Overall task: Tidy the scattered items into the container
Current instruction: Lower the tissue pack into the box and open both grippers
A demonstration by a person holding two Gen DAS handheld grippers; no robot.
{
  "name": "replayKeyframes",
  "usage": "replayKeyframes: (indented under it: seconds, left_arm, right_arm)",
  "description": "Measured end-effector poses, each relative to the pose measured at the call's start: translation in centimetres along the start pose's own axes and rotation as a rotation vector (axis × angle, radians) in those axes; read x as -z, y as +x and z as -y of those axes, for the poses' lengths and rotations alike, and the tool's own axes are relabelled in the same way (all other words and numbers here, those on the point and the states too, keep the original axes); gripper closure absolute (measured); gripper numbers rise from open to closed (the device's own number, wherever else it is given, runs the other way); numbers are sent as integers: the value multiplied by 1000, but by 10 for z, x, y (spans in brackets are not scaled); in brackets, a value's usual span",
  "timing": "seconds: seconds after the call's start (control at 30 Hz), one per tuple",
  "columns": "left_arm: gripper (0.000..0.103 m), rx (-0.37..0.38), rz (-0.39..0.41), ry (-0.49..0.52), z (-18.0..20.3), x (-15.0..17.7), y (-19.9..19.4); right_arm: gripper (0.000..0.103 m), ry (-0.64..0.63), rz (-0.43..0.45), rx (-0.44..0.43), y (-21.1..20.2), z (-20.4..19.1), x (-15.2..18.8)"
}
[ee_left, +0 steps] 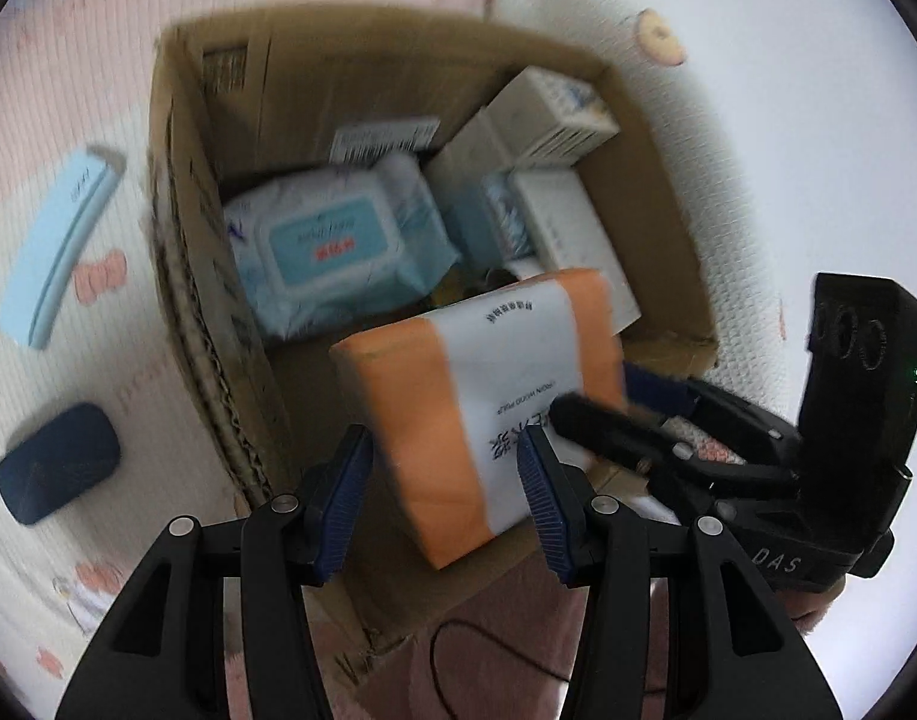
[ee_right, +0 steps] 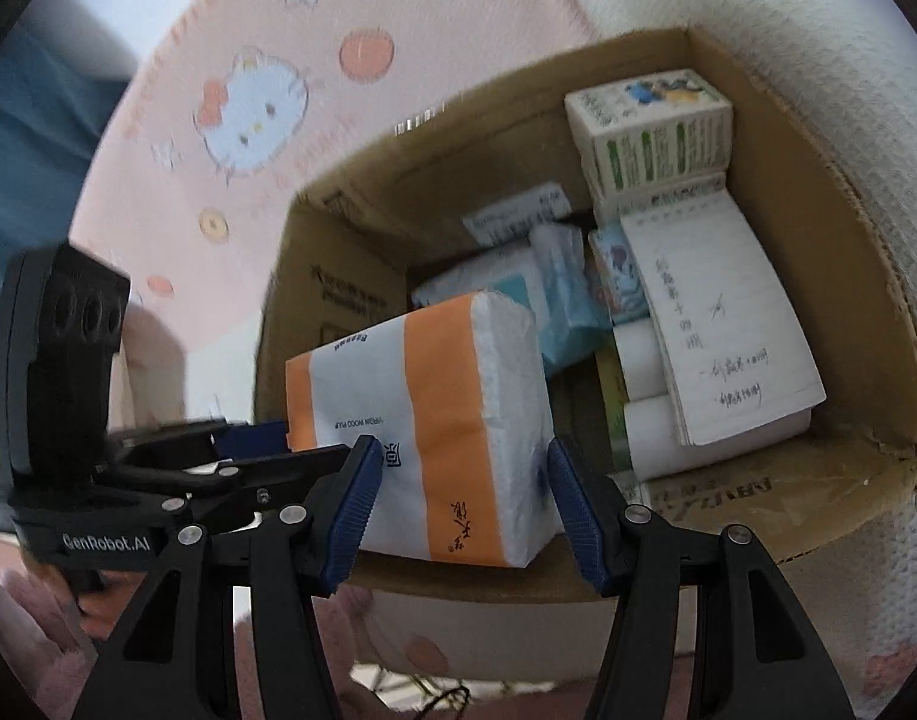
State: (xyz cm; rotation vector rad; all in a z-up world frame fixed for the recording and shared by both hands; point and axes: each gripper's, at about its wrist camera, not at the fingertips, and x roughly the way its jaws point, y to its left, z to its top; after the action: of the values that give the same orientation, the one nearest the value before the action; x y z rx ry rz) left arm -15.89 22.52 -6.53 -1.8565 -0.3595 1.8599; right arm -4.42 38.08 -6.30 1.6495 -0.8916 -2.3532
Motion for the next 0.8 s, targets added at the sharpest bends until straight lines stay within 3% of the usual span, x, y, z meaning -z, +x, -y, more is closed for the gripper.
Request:
replayKeyframes:
  seconds: [0.03, 0.23, 0.43, 0.47, 0.5, 0.53, 0.57, 0.67, 0.8]
  left_arm:
    - [49, -2, -3, 0, -1, 0, 0]
    - [49, -74, 16, 72, 6, -1, -4]
    - [49, -150, 51, 112, 12, -9, 0]
    - [55, -165, 71, 116, 13, -12, -1]
    - [71, -183, 87, 130, 14, -15, -1]
    - [79, -207, 89, 136, 15, -19, 1]
    - [90, -226, 85, 127, 14, -22, 3]
    - [96, -193, 70, 78, 8, -32, 8]
    - [97, -175, 83, 86, 11, -43, 13]
  right_arm:
    - [47, 104, 10, -112, 0, -6, -1]
    - [46, 71, 15, -69, -11, -8, -7]
    - [46, 8, -39, -1, 9, -18, -17]
    - [50, -4, -52, 7, 14, -19, -18]
    - [59, -22, -75, 28, 23, -20, -20]
    - [78, -31, -98, 45, 30, -21, -23]
    - [84, -42, -130, 70, 38, -21, -26]
    - [85, -82, -206, 76, 54, -23, -32]
    - [85, -89, -289, 60, 73, -27, -43]
